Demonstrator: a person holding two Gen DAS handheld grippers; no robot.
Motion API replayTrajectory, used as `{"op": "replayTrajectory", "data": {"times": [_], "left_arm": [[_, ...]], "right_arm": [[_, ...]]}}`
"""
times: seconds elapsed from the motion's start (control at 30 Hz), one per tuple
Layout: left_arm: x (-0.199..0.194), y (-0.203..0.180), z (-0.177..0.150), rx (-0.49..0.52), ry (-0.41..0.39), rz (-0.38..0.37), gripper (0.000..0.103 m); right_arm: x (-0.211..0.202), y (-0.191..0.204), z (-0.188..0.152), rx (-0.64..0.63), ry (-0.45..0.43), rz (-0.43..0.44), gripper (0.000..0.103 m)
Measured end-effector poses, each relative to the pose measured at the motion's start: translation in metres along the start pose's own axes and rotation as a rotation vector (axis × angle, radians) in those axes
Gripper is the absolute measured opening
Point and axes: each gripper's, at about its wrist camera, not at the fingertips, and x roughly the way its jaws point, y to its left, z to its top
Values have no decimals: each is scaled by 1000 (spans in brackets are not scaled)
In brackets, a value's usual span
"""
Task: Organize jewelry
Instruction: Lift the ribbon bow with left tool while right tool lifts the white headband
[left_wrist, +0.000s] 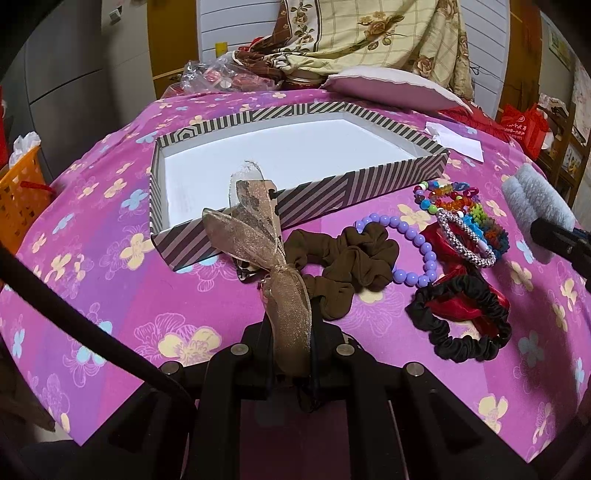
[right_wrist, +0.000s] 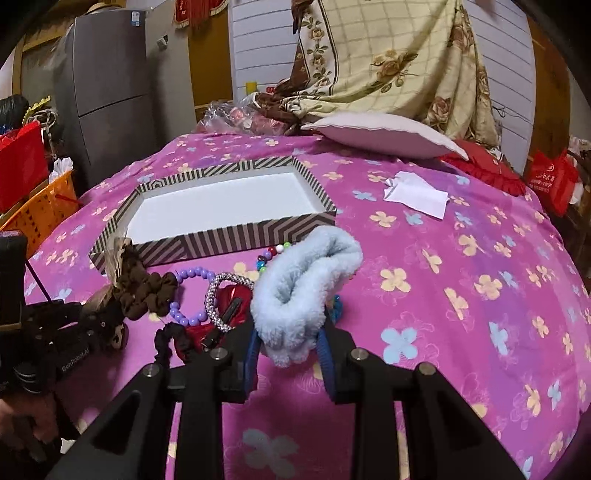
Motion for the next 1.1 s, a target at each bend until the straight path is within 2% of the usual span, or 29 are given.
{"op": "replayTrajectory", "data": {"times": [0.27,0.57,0.83,0.97,1.1], "left_arm": [[0,-1,-1,4,-3,1,0],[0,-1,-1,3,-2,1,0],[-1,-1,-1,-1,-2,-2,0],[-6,1,-1,-12,-7,-35,0],[-31,-1,0,6,-82,-103,0]], "right_arm": [[-4,-9,-2,45,-19,-16,29],[4,-3,-3,-5,6,-79,31],[3,-4,-4,-6,6,-78,31],[5,-5,-4,5,9,-78,31],[1,-9,-1,31,-12,-55,31]]}}
